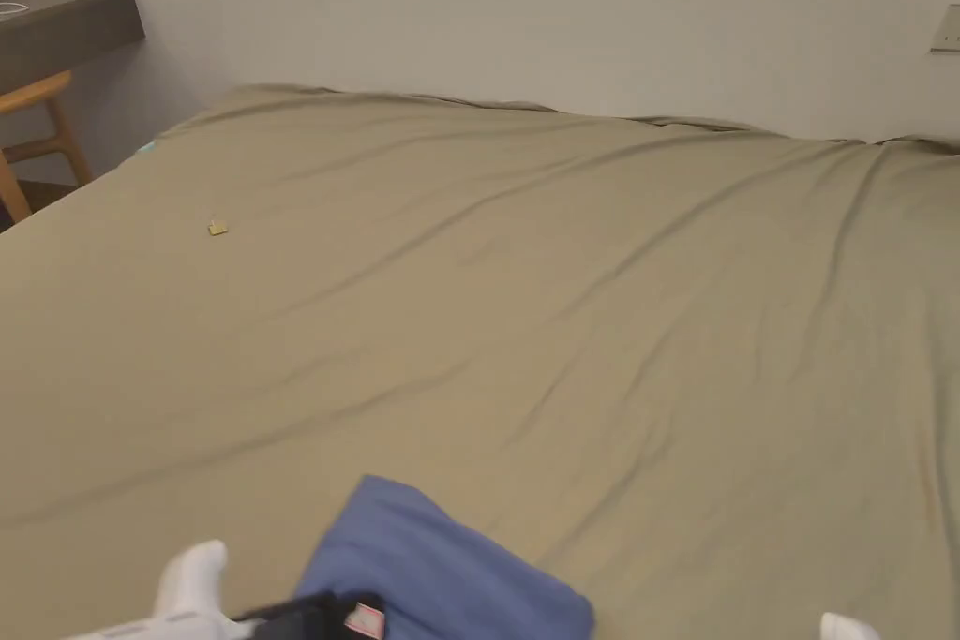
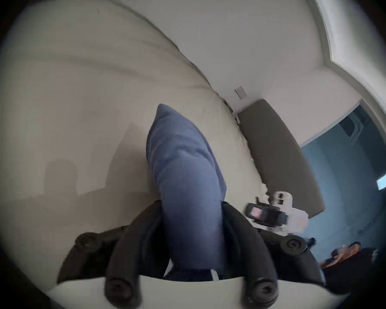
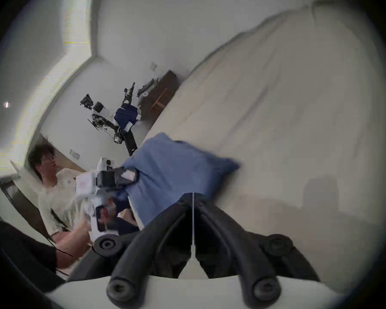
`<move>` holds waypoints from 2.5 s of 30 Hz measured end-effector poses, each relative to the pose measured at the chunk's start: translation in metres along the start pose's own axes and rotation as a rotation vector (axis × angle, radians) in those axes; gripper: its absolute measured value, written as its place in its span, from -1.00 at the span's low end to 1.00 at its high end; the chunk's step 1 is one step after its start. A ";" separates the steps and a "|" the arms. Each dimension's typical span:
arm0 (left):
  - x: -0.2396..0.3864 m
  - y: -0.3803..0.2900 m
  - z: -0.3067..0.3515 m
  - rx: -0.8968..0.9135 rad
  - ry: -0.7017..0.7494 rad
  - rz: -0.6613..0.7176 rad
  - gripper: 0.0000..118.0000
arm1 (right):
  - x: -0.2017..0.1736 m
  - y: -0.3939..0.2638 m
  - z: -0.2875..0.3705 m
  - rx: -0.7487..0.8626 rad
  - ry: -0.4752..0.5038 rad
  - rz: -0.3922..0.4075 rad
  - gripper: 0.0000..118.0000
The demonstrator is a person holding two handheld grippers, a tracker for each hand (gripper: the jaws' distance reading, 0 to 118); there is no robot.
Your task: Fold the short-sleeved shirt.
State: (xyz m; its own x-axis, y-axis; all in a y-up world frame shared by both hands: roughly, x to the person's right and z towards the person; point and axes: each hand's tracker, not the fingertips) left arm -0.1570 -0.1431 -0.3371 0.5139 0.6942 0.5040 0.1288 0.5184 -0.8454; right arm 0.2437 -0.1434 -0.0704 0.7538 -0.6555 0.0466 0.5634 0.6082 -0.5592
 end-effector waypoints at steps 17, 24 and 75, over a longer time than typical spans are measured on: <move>-0.177 0.076 0.132 0.002 0.423 0.143 -0.49 | 0.010 0.005 0.068 0.053 -0.191 0.111 -0.94; -0.140 0.065 0.167 0.065 0.583 0.145 0.98 | 0.011 0.008 0.102 0.122 -0.209 0.119 -0.94; 0.295 0.047 -0.070 0.645 0.430 -0.661 1.00 | -0.069 0.126 0.122 0.610 -0.898 0.419 1.00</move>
State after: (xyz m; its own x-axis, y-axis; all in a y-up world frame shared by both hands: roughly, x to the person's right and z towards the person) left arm 0.0604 0.0512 -0.2404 0.7832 -0.0012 0.6218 0.0808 0.9917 -0.0999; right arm 0.3033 0.0328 -0.0433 0.7507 0.0526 0.6586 0.0981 0.9769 -0.1899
